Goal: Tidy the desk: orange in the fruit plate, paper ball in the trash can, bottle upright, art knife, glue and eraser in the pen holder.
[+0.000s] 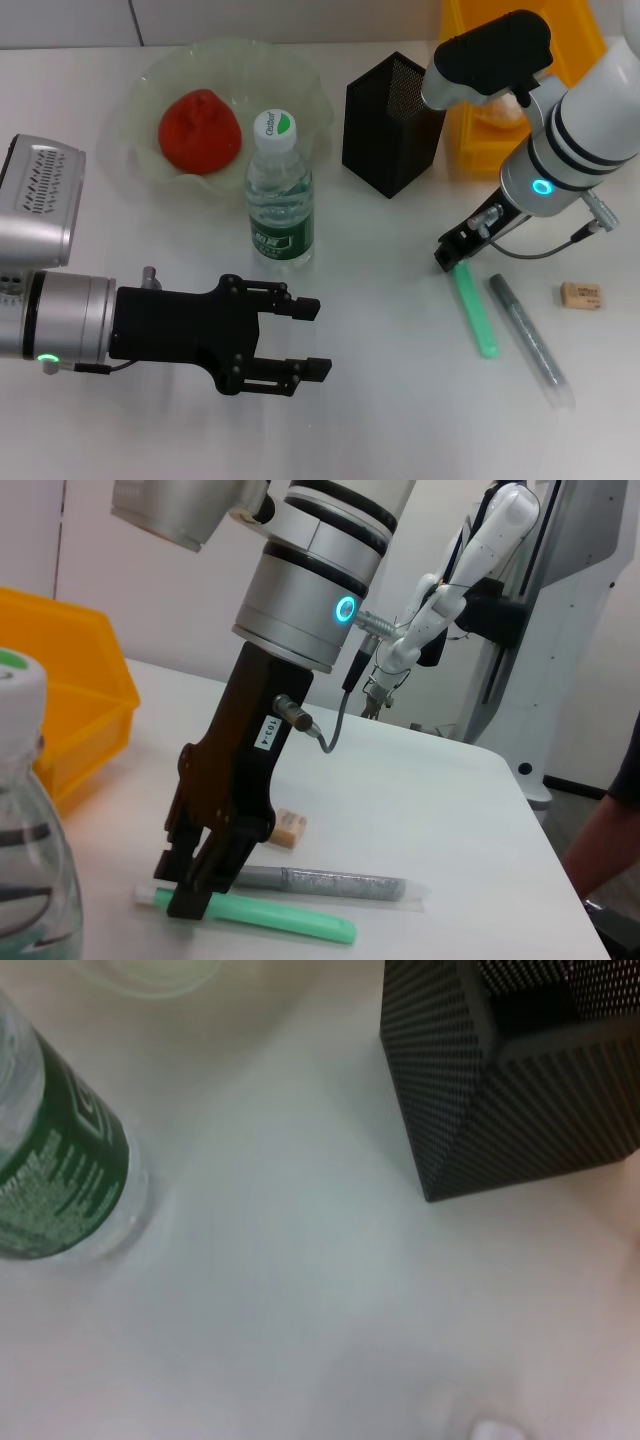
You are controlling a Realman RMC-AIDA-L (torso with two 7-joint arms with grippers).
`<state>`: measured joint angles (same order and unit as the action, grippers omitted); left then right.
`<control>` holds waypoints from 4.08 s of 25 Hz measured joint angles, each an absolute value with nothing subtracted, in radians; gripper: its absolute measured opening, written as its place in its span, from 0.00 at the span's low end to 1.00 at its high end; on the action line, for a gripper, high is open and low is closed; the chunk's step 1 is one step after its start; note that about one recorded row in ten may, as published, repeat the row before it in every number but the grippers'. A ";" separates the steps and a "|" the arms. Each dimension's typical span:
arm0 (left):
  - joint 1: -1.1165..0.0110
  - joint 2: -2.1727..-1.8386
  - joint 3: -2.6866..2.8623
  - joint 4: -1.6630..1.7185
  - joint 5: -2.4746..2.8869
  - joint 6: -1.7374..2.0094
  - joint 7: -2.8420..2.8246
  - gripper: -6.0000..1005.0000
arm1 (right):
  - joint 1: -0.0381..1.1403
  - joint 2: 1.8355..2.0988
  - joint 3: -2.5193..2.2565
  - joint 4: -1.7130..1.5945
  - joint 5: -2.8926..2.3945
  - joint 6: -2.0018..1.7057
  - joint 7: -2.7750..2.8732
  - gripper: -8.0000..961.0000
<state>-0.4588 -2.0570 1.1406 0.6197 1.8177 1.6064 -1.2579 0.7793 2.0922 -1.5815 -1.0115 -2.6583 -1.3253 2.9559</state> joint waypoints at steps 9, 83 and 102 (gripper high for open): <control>-0.453 -2.057 1.134 0.614 1.818 1.591 -1.239 0.67 | 0.754 2.084 -1.572 -1.041 -2.592 -1.332 2.932 0.26; -0.423 -2.063 1.106 0.612 1.810 1.613 -1.260 0.66 | 0.515 2.074 -0.874 -1.193 -1.980 -1.520 1.944 0.44; -0.423 -2.069 1.106 0.609 1.810 1.615 -1.278 0.66 | 0.805 2.068 -1.098 -1.114 -2.734 -1.630 2.021 0.78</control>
<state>-0.4233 -2.0691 1.1060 0.6092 1.8100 1.6150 -1.2782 0.8049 2.0680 -1.0982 -1.1142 -2.7343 -1.6303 2.0211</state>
